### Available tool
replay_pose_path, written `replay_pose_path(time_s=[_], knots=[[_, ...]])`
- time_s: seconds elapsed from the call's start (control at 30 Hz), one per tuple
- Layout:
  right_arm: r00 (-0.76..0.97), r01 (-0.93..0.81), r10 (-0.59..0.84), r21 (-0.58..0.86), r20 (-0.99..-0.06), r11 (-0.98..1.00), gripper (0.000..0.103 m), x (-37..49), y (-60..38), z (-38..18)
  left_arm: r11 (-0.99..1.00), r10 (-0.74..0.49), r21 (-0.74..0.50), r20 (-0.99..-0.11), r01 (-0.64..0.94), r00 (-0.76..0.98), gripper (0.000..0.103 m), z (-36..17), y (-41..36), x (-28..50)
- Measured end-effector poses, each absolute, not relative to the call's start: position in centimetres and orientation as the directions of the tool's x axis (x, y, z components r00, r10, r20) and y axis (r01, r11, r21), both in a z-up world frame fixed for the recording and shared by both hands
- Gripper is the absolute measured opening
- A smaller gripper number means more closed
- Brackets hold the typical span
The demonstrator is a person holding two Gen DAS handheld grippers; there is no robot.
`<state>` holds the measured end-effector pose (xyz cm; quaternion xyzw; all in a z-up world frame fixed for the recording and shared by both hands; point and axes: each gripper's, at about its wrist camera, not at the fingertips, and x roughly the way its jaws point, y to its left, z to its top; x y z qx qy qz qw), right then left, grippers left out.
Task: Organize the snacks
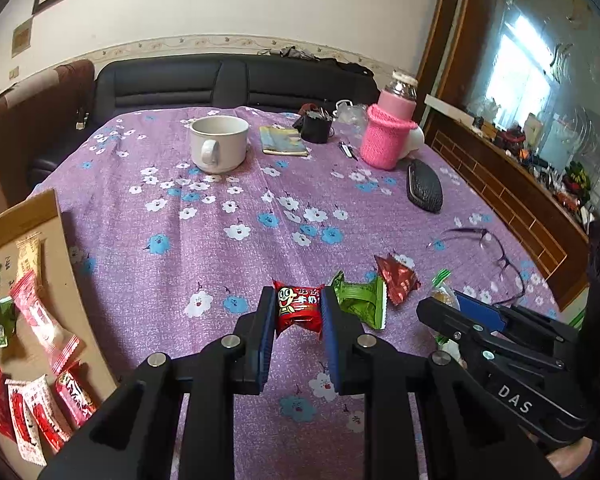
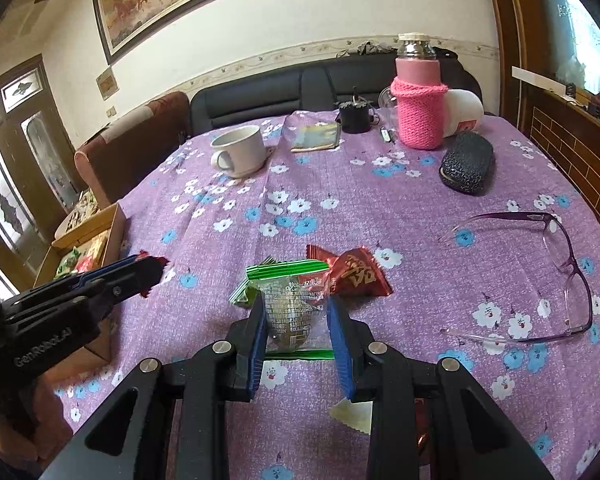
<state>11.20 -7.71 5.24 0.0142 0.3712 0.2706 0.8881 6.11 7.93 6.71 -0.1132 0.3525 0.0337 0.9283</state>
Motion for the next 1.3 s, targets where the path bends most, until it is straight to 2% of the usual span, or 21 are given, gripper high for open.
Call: replay_pose_path(time_s=[0.2, 0.63, 0.93, 1.3], knots=[[0.576, -0.472, 0.517, 0.259, -0.633, 0.843, 0.032, 10.1, -7.7, 6.9, 0.964, 0.001, -0.204, -0.639, -0.17, 0.769, 0.021, 8.6, 8.9, 3.4], [0.41, -0.674, 0.666, 0.285, -0.624, 0.682, 0.032, 4.8, 2.4, 10.7, 0.913, 0.146, -0.218, -0.612, -0.344, 0.777, 0.022, 11.1, 17.5, -3.7], [0.256, -0.759, 0.684, 0.296, -0.684, 0.58, 0.032, 2.6, 11.4, 9.4, 0.851, 0.256, -0.191, -0.662, -0.488, 0.705, 0.022, 9.6, 25.6, -8.1], [0.143, -0.773, 0.607, 0.295, -0.782, 0.562, 0.033, 3.7, 19.6, 4.9, 0.795, 0.228, -0.217, -0.759, -0.567, 0.61, 0.022, 4.9, 31.2, -7.8]])
